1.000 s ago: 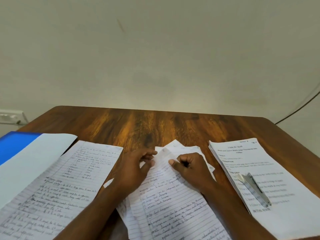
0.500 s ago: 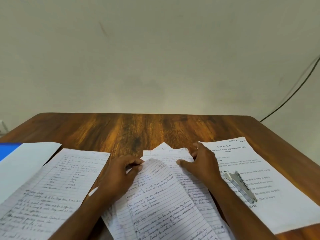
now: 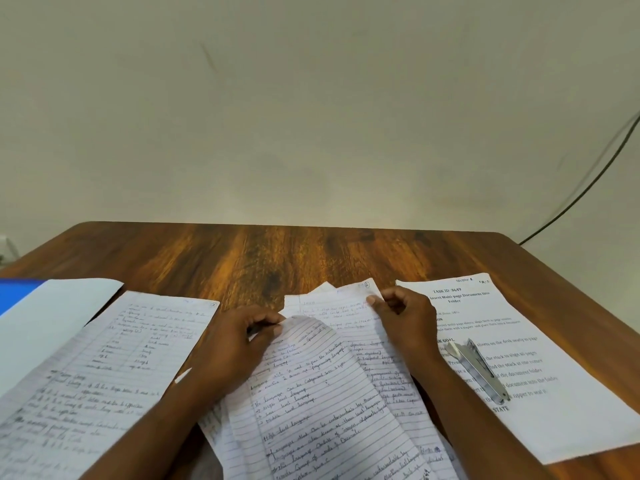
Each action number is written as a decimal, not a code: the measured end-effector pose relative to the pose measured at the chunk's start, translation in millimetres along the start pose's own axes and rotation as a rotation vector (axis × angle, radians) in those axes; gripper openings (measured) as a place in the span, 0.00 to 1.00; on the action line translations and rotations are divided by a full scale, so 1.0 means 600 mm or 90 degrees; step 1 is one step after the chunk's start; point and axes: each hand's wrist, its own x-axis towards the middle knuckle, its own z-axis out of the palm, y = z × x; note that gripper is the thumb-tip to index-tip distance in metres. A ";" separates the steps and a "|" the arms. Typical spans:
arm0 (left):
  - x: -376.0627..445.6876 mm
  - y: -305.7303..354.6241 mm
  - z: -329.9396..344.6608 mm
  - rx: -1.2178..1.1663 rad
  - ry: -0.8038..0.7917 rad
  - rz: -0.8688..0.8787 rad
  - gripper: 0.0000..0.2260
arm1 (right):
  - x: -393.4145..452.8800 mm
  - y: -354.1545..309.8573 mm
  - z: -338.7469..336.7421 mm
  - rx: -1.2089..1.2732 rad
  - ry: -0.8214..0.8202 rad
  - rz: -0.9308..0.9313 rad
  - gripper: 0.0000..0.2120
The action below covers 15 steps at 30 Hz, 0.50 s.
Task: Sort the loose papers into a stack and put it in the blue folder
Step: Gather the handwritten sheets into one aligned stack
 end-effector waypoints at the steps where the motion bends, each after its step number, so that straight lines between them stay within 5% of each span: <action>1: 0.000 0.000 0.000 -0.004 -0.001 -0.002 0.04 | -0.001 0.001 0.000 0.017 -0.001 -0.010 0.03; 5: 0.000 0.001 0.000 -0.018 0.011 -0.007 0.05 | -0.009 -0.012 -0.004 0.103 -0.065 -0.144 0.12; 8: -0.001 0.004 0.000 -0.034 0.016 -0.014 0.05 | -0.017 -0.025 0.005 0.014 -0.086 -0.286 0.09; 15: -0.006 0.012 0.003 0.014 0.050 0.026 0.06 | -0.056 -0.054 0.019 0.086 -0.186 -0.228 0.08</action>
